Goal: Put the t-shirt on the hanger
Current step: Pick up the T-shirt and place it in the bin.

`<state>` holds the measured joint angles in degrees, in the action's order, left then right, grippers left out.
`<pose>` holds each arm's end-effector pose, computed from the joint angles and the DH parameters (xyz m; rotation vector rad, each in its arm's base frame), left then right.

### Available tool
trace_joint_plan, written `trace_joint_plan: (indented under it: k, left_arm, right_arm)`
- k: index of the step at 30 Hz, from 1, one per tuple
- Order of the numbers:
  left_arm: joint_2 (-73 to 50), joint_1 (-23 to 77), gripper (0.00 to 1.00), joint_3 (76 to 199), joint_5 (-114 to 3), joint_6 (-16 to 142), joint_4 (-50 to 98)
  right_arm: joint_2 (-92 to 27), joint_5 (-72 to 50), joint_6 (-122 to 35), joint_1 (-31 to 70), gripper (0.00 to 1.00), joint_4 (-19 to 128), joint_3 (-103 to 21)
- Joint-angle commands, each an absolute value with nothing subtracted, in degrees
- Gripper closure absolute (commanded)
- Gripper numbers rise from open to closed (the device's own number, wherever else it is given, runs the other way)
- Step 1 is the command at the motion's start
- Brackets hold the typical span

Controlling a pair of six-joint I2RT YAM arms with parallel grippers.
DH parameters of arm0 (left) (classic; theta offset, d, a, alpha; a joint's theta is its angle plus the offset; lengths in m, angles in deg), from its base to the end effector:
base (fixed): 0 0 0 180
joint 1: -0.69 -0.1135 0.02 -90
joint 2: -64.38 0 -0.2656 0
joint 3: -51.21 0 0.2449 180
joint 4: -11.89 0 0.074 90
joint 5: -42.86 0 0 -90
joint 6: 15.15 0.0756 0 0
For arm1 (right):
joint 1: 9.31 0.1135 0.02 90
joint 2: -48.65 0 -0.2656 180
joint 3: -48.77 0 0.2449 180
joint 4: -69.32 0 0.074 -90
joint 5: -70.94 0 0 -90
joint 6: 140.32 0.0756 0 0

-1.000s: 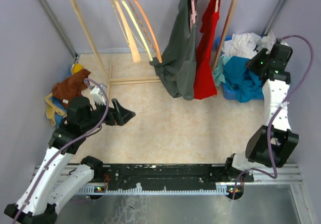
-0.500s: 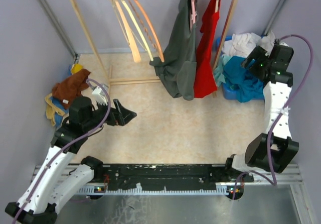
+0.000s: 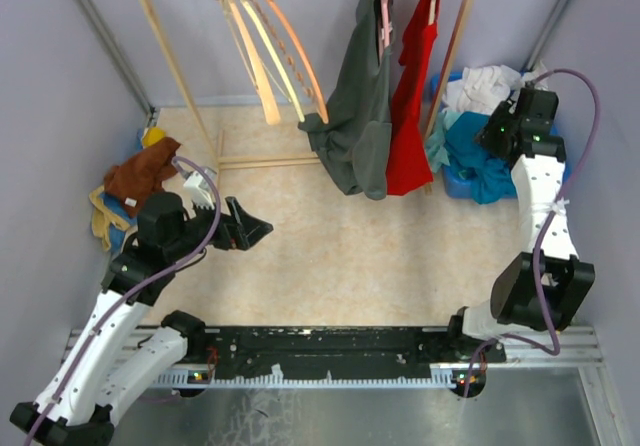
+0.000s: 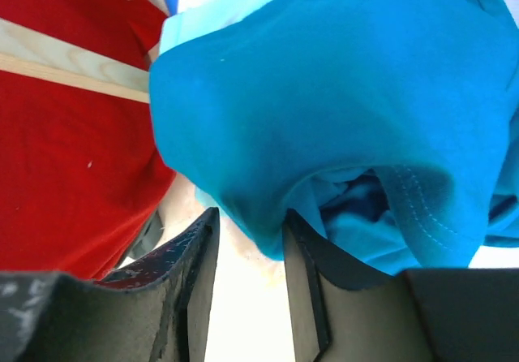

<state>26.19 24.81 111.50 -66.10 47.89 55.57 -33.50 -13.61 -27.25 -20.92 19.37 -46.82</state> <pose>0.1483 -0.0933 0.3163 0.1796 2.0295 -0.8984 0.3363 -0.0618 0.3447 0.6088 2.1278 0.2161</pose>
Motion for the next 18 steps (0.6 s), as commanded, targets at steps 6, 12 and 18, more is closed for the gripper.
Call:
trace_joint_plan:
  k: [6, 12, 18]
  left_arm:
    - [27.20, 24.92, 0.00, 111.53, -66.92, 47.92, 54.55]
    - [27.49, 24.94, 0.00, 112.92, -66.61, 47.94, 55.57]
    - [27.28, 24.93, 0.00, 115.10, -66.34, 48.42, 56.74]
  right_arm:
    - [-32.89, -16.01, -28.01, -20.46, 0.95, 19.05, -50.66]
    - [-28.53, -10.39, -26.95, -20.43, 1.00, 16.57, -57.93]
    - [-23.31, -7.94, -25.10, -20.56, 1.00, 11.38, -71.44]
